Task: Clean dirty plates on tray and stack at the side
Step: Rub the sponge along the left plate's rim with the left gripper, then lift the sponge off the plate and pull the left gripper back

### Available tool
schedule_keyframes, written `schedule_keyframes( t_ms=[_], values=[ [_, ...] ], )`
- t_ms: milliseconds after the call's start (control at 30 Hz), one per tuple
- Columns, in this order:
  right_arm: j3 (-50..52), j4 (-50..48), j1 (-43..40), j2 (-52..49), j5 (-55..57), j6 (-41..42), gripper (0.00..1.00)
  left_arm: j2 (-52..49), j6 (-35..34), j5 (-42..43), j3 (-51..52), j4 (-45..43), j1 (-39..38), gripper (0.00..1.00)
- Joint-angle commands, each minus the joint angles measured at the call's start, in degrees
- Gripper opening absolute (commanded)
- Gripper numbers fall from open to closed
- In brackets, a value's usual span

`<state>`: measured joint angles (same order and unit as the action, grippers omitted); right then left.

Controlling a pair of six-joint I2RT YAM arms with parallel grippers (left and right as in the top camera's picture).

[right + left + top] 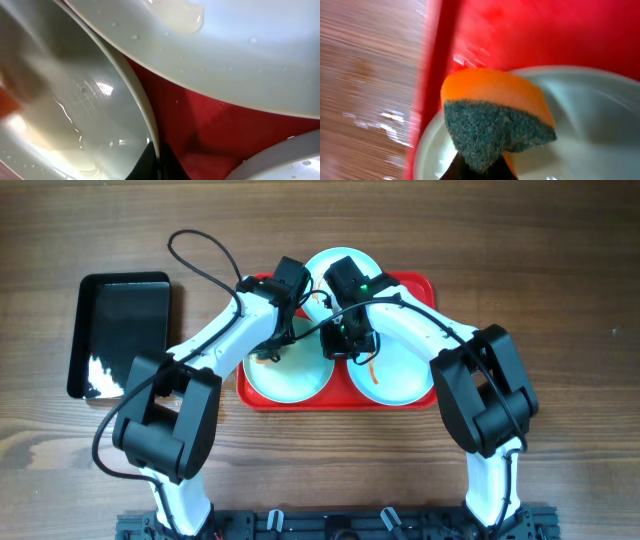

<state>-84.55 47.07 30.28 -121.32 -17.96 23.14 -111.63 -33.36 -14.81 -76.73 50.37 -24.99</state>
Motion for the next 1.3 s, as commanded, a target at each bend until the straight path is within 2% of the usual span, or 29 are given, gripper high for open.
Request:
schedule_keyframes(
  t_ms=[0, 567, 700, 867, 933, 1267],
  values=[
    [0.4, 0.1, -0.2, 0.8, 1.5, 0.0, 0.04, 1.8, -0.5, 15.8, -1.0, -1.1, 0.1, 0.04],
    [0.4, 0.1, -0.2, 0.8, 1.5, 0.9, 0.04, 1.7, -0.7, 17.6, 7.1, -9.4, -0.6, 0.04],
    [0.4, 0.2, -0.2, 0.8, 1.5, 0.9, 0.04, 1.7, -0.5, 10.6, 8.3, -9.9, -0.6, 0.04],
    [0.4, 0.2, -0.2, 0.8, 1.5, 0.9, 0.04, 1.7, -0.5, -4.5, 8.3, -3.5, -0.3, 0.04],
    [0.4, 0.2, -0.2, 0.8, 1.5, 0.9, 0.04, 1.7, -0.5, -7.1, 8.3, -1.7, 0.0, 0.04],
    [0.4, 0.3, -0.2, 0.8, 1.5, 1.0, 0.04, 2.1, -0.6, -7.8, 7.6, -0.1, 3.2, 0.04]
  ],
)
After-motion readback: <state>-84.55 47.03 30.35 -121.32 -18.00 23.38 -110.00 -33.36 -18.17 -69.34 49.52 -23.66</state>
